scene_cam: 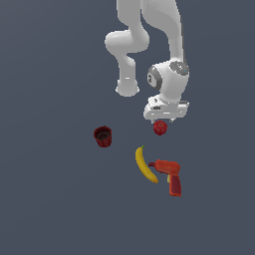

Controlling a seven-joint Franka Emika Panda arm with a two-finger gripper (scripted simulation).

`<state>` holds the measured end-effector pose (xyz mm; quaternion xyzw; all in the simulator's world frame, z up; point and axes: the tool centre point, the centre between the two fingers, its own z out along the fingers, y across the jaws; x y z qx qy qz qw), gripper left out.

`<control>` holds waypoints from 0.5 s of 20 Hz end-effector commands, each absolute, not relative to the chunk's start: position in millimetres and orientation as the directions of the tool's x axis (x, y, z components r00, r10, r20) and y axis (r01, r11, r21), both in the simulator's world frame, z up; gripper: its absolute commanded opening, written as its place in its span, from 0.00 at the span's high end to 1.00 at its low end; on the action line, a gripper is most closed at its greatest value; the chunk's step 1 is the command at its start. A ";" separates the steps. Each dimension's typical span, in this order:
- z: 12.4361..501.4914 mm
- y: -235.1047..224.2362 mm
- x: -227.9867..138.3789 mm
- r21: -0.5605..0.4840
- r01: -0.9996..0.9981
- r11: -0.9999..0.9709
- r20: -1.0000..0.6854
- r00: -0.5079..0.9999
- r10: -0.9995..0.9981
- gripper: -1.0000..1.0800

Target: Pick up a designated object from a clutter of objects.

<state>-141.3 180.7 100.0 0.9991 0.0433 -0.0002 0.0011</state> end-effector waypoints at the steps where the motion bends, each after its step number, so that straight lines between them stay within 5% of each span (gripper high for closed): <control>1: 96.9 183.0 -145.9 0.000 0.087 -0.996 0.000 0.996 0.087 0.04; 10: 88.1 183.0 -146.5 0.000 0.088 -0.996 -0.001 0.996 0.088 0.04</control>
